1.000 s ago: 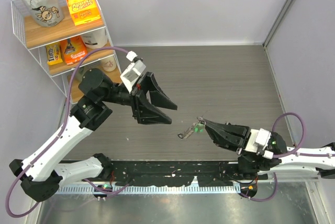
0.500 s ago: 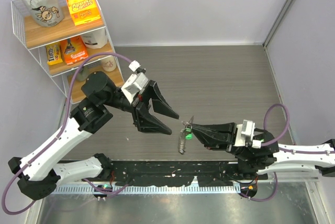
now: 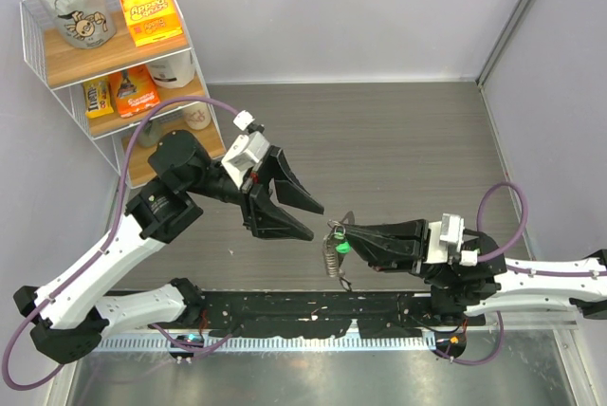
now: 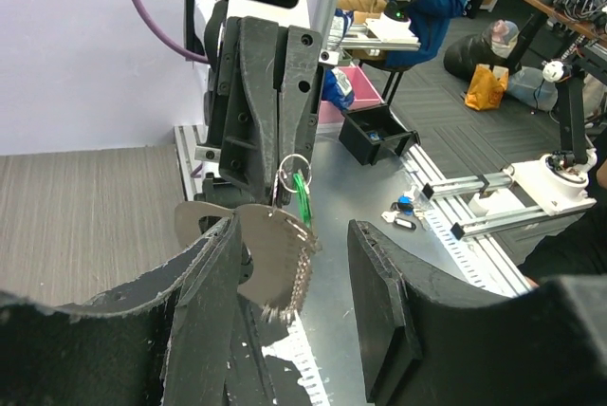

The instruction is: Put the keys on the keyring

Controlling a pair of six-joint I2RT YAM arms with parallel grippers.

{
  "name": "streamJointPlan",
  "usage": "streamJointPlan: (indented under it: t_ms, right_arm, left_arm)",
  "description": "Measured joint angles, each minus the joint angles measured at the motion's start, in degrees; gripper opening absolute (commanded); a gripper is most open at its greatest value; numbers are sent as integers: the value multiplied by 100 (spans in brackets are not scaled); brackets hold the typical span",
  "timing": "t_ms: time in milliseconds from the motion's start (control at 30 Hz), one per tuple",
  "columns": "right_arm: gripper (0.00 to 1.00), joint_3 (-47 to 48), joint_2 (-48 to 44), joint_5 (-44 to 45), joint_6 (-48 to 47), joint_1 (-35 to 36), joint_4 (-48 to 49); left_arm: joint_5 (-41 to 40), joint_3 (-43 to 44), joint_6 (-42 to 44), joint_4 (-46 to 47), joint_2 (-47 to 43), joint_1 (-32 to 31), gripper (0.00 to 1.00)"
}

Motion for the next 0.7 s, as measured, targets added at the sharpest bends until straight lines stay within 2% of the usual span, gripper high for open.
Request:
streamJointPlan:
  t_ms: [500, 700]
  right_arm:
    - [5, 278, 332, -76, 17, -2, -24]
    - [5, 378, 442, -74, 20, -2, -70]
  left_arm:
    - [-61, 0, 83, -83, 2, -57, 51]
    - [-59, 0, 96, -85, 9, -72, 47]
